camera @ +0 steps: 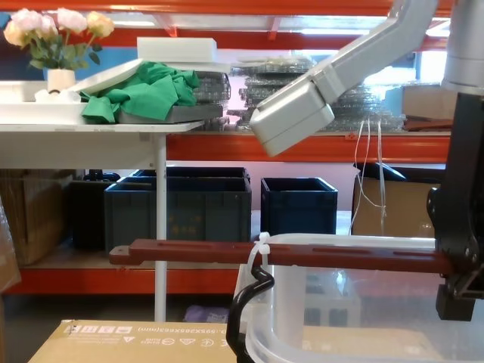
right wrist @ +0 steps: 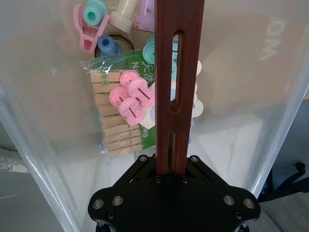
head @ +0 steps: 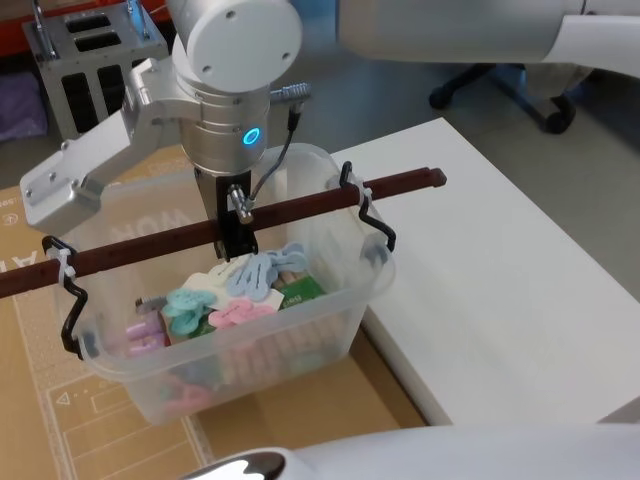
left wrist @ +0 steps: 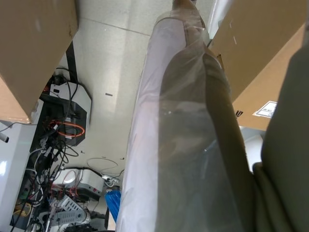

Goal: Use one hand to grasp the basket and place it at the designated location.

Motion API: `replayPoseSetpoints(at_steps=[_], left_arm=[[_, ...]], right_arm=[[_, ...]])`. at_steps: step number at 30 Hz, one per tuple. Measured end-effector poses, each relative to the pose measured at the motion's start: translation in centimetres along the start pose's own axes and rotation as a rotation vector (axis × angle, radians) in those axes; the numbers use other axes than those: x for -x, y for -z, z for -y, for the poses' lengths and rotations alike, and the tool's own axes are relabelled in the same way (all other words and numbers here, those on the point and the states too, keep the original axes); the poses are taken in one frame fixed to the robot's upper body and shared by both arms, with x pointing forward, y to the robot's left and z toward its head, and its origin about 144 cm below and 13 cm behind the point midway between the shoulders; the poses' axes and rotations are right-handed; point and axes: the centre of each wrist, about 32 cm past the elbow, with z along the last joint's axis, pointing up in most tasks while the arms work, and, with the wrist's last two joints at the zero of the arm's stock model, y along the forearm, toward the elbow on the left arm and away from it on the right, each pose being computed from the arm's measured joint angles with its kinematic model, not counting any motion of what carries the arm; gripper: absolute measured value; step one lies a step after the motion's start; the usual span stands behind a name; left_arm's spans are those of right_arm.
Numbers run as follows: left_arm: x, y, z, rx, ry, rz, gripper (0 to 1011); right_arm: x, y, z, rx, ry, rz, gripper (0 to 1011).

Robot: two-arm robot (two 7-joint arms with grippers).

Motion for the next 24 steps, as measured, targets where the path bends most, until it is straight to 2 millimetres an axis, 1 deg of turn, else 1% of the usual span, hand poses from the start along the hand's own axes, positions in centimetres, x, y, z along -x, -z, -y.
replayPoseSetpoints(at_steps=[4,12,24], left_arm=[[0.0,0.0,0.0,0.0,0.0,0.0,0],[0.0,0.0,0.0,0.0,0.0,0.0,0],[0.0,0.0,0.0,0.0,0.0,0.0,0]], right_arm=[[-0.1,0.0,-0.1,-0.001,0.002,0.003,0],[-0.1,-0.2,-1.0,-0.017,0.036,0.02,0],[0.4,-1.3,-1.5,-0.017,0.132,0.058,0]])
